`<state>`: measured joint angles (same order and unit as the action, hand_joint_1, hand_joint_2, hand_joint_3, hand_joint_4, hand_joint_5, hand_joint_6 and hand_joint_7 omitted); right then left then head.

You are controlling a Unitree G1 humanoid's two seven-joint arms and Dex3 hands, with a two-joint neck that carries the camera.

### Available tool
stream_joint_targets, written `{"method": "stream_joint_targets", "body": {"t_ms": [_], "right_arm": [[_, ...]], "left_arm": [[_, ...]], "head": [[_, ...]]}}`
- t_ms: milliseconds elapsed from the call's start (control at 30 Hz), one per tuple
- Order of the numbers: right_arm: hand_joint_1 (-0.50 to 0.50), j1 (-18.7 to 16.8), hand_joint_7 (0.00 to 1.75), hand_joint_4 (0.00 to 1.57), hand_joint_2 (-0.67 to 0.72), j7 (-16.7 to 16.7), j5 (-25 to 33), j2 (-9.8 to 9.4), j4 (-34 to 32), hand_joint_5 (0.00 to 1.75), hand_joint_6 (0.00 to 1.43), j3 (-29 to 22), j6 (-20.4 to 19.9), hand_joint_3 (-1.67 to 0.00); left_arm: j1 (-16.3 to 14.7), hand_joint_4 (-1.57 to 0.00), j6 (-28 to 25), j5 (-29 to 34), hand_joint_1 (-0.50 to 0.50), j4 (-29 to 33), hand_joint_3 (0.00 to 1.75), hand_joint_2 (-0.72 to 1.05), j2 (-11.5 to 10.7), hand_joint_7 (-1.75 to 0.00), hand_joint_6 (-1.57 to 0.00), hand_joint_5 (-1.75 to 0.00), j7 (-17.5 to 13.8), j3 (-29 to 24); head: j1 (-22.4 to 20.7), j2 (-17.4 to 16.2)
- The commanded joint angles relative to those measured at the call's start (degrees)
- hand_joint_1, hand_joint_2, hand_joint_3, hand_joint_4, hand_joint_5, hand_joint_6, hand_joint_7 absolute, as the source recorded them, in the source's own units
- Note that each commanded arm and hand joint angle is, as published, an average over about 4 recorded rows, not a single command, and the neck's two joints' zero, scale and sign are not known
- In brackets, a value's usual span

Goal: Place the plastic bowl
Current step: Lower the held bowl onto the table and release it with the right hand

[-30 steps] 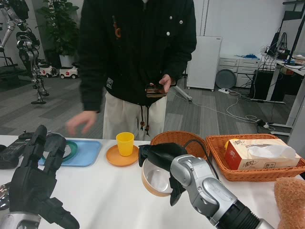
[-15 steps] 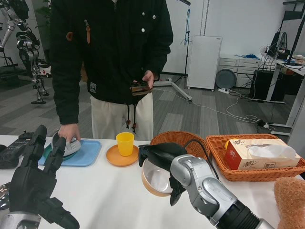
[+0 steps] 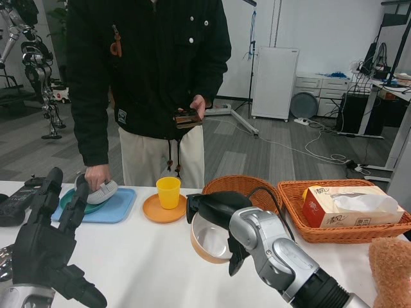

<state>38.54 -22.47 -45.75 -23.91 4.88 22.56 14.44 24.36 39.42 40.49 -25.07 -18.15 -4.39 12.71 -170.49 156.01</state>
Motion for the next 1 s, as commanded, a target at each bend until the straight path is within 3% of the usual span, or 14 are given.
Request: {"method": "stream_joint_targets", "body": {"t_ms": [33, 533, 933, 1000], "right_arm": [[-0.46, -0.97, 1.73, 1.36, -0.6, -0.3, -0.7, -0.32, -0.25, 1.55, 1.28, 0.12, 0.39, -1.59], [-0.46, -3.65, 1.71, 1.37, -0.6, -0.3, -1.01, -1.4, 0.96, 1.55, 1.28, -0.94, 0.59, -1.59], [-0.46, -6.02, 1.73, 1.4, -0.6, -0.03, -2.59, -1.57, 5.4, 1.55, 1.28, -1.99, -0.2, -1.59], [-0.46, -6.55, 1.73, 1.4, -0.6, 1.33, -3.12, -1.49, 7.9, 1.55, 1.28, -2.12, -1.56, -1.59]], "left_arm": [[-0.85, -0.3, 0.05, 0.2, -0.5, -0.59, 0.09, -0.72, 0.14, 0.0, 0.0, 0.0, -0.09, 0.01], [-0.81, -0.3, 0.0, 0.29, -0.5, -0.59, 0.09, -0.7, 0.14, 0.0, 0.0, 0.0, -0.05, 0.12], [-0.81, -0.3, -0.04, 0.29, -0.5, -0.59, 0.09, -0.7, 0.14, 0.0, 0.0, 0.0, 0.0, 0.12], [-0.72, -0.3, 0.0, 0.29, -0.5, -0.72, 0.09, -0.72, 0.14, 0.0, 0.0, 0.0, 0.0, 0.2]], "head": [[0.01, -0.18], [0.89, -4.35], [1.11, -7.05], [1.17, -7.21]]}}
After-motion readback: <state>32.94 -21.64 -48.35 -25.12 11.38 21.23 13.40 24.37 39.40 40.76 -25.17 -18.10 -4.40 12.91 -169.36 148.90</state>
